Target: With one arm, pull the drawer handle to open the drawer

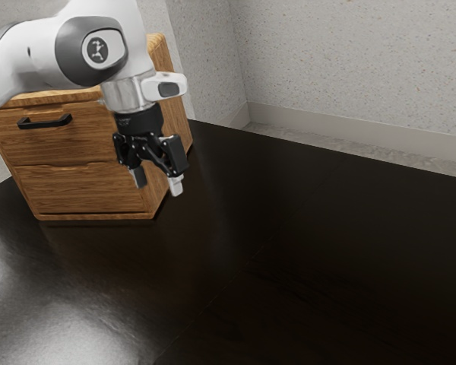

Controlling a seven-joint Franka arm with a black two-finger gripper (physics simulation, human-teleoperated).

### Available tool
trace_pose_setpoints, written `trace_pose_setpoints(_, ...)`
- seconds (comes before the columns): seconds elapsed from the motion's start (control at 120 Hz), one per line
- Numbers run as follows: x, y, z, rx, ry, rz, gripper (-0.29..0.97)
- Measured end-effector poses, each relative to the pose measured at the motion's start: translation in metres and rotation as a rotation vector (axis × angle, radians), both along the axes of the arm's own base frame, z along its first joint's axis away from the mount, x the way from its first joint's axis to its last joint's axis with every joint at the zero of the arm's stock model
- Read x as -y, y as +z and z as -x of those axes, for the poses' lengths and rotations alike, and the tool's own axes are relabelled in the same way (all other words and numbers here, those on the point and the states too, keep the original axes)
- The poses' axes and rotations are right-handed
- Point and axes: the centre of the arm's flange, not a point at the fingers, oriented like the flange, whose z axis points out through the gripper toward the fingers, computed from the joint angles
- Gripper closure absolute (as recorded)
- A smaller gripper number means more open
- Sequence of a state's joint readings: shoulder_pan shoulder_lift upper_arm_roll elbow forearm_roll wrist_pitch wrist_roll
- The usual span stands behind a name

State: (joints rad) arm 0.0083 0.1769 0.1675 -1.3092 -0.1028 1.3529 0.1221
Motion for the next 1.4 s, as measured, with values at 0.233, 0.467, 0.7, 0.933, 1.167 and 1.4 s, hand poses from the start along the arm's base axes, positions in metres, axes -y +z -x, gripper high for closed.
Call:
trace_pose_setpoints(0.233,-0.01,0.003,-0.003,0.04,-0.001,-0.014,0.0)
trace_pose_setpoints(0.467,-0.024,0.216,0.157,0.445,-0.168,-0.091,0.0)
trace_pose_setpoints(0.7,-0.112,0.23,0.224,0.361,-0.312,-0.269,0.0)
trace_pose_setpoints(0.933,-0.206,0.111,0.214,0.181,-0.443,-0.198,0.0)
trace_pose_setpoints(1.167,-0.239,0.085,0.216,0.265,-0.623,-0.257,0.0)
trace_pose_setpoints(1.4,-0.247,0.059,0.203,0.293,-0.805,-0.269,0.0)
